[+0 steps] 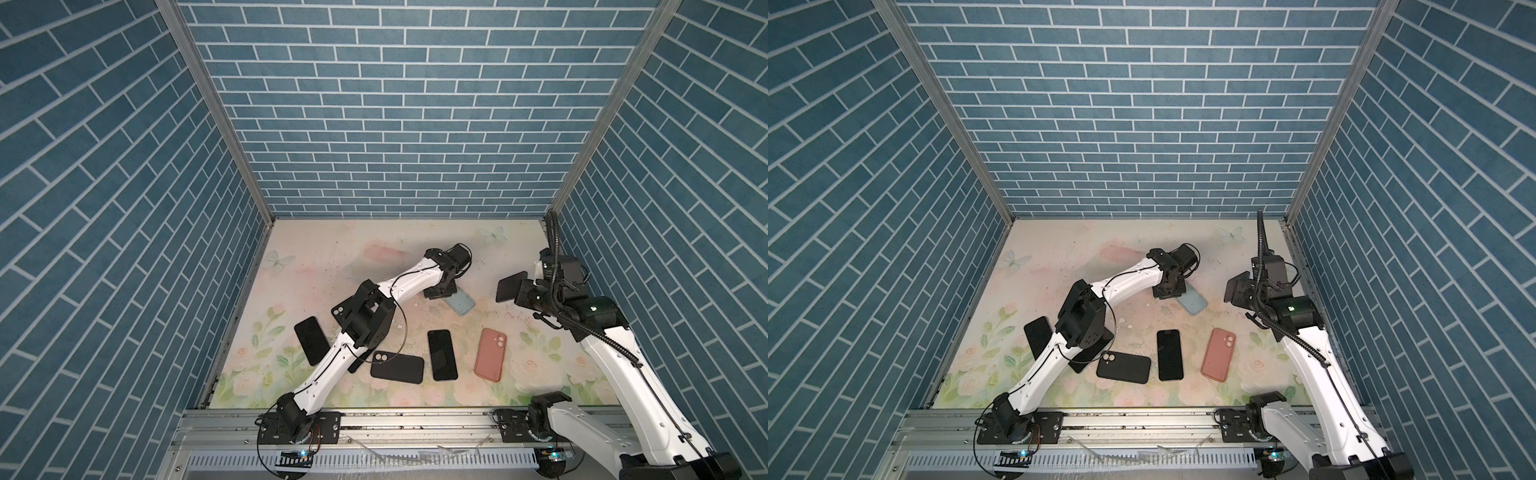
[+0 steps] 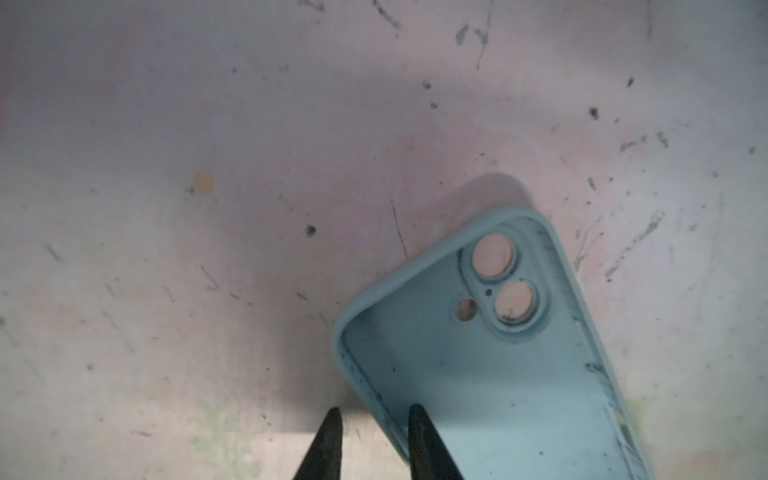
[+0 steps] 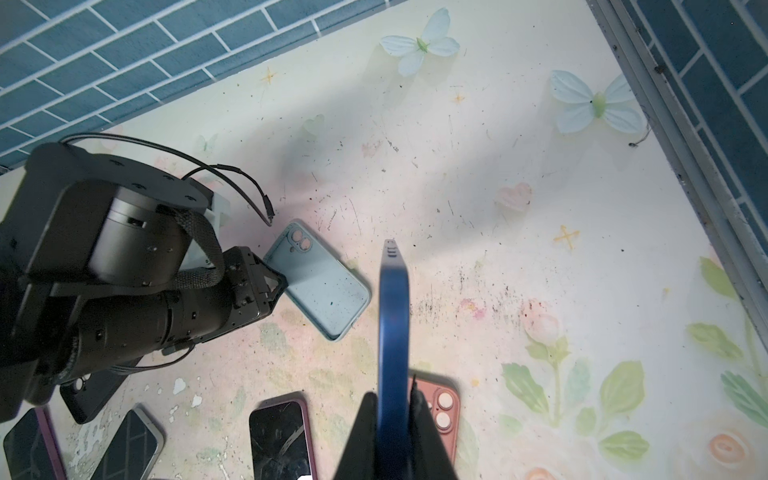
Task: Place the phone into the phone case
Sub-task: 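Grasp the light blue case rim with the left gripper, drag it nearer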
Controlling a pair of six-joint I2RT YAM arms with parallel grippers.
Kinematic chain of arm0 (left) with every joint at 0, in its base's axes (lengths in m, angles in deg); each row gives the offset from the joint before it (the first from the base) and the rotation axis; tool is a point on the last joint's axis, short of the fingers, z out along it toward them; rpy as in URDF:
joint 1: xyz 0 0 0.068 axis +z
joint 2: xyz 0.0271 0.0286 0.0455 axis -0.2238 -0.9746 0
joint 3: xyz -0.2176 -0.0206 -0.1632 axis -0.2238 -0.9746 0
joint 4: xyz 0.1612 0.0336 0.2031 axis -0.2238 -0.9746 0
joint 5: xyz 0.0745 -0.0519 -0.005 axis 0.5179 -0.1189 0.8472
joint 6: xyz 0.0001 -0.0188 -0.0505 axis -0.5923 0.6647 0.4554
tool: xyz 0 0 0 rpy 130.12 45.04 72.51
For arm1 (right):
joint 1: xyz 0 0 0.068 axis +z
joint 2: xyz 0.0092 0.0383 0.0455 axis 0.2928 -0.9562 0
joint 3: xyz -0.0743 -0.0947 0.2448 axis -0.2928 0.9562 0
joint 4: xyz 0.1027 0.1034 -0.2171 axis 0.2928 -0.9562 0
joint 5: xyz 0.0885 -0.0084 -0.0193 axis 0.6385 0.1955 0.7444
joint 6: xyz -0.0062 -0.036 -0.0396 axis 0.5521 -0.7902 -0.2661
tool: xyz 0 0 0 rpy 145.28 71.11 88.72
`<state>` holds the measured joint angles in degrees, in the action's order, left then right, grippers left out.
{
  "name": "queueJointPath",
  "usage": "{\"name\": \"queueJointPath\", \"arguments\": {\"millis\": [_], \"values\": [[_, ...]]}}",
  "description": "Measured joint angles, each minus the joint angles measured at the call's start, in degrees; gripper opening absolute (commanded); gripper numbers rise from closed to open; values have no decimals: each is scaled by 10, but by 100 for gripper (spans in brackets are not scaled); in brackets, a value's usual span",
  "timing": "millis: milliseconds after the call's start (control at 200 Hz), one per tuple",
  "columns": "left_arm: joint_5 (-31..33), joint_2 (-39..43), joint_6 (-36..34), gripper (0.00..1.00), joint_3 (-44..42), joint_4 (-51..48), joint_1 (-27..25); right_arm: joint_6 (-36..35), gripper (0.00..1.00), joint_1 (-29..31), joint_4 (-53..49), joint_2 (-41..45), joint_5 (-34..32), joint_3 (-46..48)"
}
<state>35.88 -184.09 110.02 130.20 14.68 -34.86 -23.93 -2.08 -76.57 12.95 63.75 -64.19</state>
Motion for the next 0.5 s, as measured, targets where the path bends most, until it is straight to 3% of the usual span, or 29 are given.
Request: {"name": "queueJointPath", "arguments": {"millis": [255,500], "values": [[25,-1,-48,0,3,7,10,0,0,0,-16,0,0,-5],[31,2,-184,0,19,65,60,0,0,0,-46,10,-1,-22]]}}
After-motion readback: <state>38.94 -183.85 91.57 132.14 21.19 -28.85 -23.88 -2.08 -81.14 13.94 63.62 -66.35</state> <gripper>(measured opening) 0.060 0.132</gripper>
